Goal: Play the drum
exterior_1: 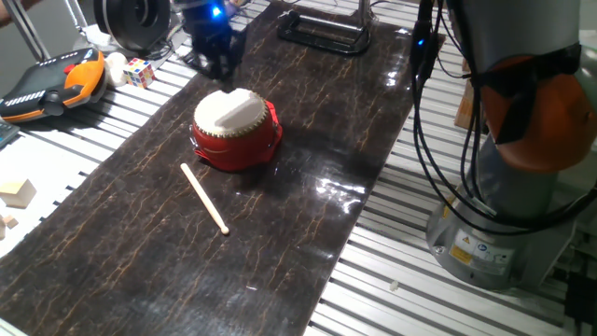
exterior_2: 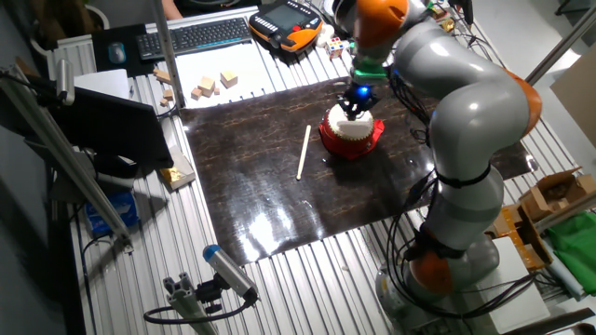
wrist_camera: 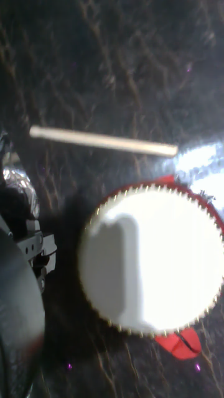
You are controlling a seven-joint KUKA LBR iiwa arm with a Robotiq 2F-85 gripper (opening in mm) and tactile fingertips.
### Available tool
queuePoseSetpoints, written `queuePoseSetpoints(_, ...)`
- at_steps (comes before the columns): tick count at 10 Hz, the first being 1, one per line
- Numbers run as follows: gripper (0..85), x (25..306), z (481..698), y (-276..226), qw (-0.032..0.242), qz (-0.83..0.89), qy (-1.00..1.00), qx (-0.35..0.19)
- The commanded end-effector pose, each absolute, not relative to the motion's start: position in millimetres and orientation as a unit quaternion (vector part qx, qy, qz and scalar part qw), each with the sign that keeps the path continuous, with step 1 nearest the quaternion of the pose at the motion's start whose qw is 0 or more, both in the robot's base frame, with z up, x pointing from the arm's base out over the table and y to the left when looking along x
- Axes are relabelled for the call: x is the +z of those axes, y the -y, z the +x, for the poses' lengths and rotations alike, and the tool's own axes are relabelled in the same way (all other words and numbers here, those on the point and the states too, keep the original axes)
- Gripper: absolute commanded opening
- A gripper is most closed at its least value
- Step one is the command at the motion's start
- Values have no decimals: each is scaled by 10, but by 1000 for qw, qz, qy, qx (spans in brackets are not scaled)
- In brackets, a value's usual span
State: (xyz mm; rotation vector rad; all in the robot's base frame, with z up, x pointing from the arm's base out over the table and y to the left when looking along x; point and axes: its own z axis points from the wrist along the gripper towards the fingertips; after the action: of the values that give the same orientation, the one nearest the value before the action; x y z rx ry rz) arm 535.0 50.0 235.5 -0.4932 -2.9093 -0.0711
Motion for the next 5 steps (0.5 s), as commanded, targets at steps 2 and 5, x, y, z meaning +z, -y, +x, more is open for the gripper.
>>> queuePoseSetpoints(2, 27, 2242, 5449, -664, 96, -177, 979, -20)
queuePoseSetpoints(5, 210, 2018, 5580, -837, 87, -187, 978, -12)
